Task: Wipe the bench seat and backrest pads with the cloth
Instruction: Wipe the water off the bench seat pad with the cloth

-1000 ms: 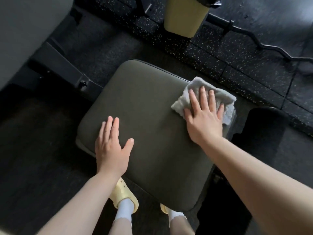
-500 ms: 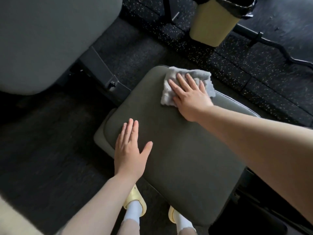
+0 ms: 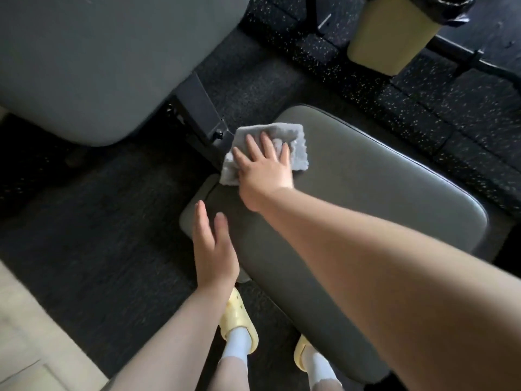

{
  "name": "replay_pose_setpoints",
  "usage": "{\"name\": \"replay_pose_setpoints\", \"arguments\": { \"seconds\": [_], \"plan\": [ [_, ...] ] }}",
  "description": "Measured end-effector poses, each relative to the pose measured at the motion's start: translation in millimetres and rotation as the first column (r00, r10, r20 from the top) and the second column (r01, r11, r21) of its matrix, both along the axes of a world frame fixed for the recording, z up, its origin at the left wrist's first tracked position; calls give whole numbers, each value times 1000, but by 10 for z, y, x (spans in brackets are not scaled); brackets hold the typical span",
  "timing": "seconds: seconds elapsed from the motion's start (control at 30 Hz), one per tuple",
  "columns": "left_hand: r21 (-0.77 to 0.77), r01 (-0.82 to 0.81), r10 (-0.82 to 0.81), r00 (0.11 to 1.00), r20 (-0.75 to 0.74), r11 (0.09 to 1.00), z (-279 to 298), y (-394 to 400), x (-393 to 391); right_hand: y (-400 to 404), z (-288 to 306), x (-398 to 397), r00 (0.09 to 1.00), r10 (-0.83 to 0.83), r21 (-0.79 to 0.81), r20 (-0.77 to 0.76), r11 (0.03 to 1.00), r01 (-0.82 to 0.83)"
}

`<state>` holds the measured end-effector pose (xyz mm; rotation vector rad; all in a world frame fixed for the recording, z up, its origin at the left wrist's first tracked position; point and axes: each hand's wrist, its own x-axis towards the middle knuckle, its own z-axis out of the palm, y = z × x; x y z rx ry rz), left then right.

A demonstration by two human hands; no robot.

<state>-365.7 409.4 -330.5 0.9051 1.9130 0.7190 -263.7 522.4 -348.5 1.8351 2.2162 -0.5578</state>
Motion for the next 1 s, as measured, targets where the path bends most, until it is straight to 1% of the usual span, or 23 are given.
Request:
{"name": "replay_pose_setpoints", "arguments": {
  "seconds": [0.03, 0.07, 0.1, 0.13, 0.17, 0.2, 0.23, 0.27, 0.33, 0.4, 0.43, 0.5, 0.53, 0.57, 0.6, 0.63, 0.7, 0.77, 0.83, 0.87, 0.9, 0.97, 1.0],
  "plan": [
    [23, -57, 56, 998, 36, 998, 3, 13, -2, -96, 5, -222, 999, 48, -7, -19, 999, -48],
    [52, -114, 111, 992, 58, 992, -3, 16, -14, -233, 4, -385, 986, 155, -4, -59, 988, -155],
    [70, -154, 150, 987, 63, 985, -2, 10, -27, -369, -15, -452, 958, 267, 9, -102, 963, -268],
    [65, -157, 155, 987, 42, 985, -3, -3, -42, -436, -39, -418, 925, 360, 30, -120, 933, -359],
    [37, -116, 116, 993, 8, 993, -6, -27, -52, -399, -69, -311, 893, 436, 53, -112, 900, -433],
    [5, -47, 48, 999, -19, 999, -10, -57, -59, -296, -99, -186, 876, 475, 83, -78, 879, -469],
    [-17, 31, -31, 999, -34, 999, -32, -85, -67, -162, -128, -60, 884, 467, 102, -34, 881, -462],
    [-23, 99, -100, 994, -47, 995, -56, -101, -66, -3, -132, 65, 914, 406, 120, -10, 908, -402],
    [-31, 173, -175, 980, -91, 984, -114, -100, -74, 282, -78, 314, 981, 196, 94, -17, 977, -193],
    [-42, 202, -206, 969, -135, 979, -152, -79, -73, 379, -44, 516, 1000, 1, 58, -31, 998, 1],
    [-41, 202, -206, 969, -135, 979, -148, -69, -64, 344, -47, 586, 994, -109, 54, -22, 992, 110],
    [-29, 149, -151, 986, -74, 988, -114, -58, -63, 150, -52, 599, 945, -326, 79, 3, 943, 325],
    [-24, 90, -91, 996, -25, 996, -87, -46, -72, 18, -52, 513, 922, -386, 89, 0, 919, 385],
    [-25, 22, -21, 999, 24, 999, -56, -28, -80, -125, -47, 387, 916, -400, 87, -25, 912, 401],
    [-27, -44, 45, 997, 67, 999, -22, -4, -86, -272, -37, 245, 928, -365, 79, -71, 926, 370],
    [-30, -100, 103, 990, 100, 995, 5, 22, -103, -413, -21, 102, 952, -282, 73, -121, 954, 292],
    [-36, -158, 161, 979, 124, 987, 53, 82, -147, -695, 34, -92, 984, -40, 77, -171, 996, 54],
    [-48, -90, 92, 994, 53, 995, 72, 100, -169, -997, 90, -89, 971, 149, 57, -187, 988, -141],
    [-76, 73, -77, 996, -43, 994, 36, 62, -137, -1334, 94, 66, 942, 267, 39, -201, 963, -265],
    [-84, 138, -143, 988, -63, 987, 10, 38, -102, -1489, 98, 182, 933, 297, 31, -204, 954, -297],
    [-84, 170, -175, 982, -63, 982, -1, 16, -63, -1604, 99, 306, 929, 308, 42, -205, 951, -306],
    [-58, 160, -162, 986, -42, 985, -25, -14, -18, -1635, 79, 434, 943, 253, 75, -214, 967, -243],
    [-46, 150, -152, 988, -36, 988, -26, -11, -1, -1531, 94, 365, 959, 186, 74, -213, 982, -174]
  ]
}}
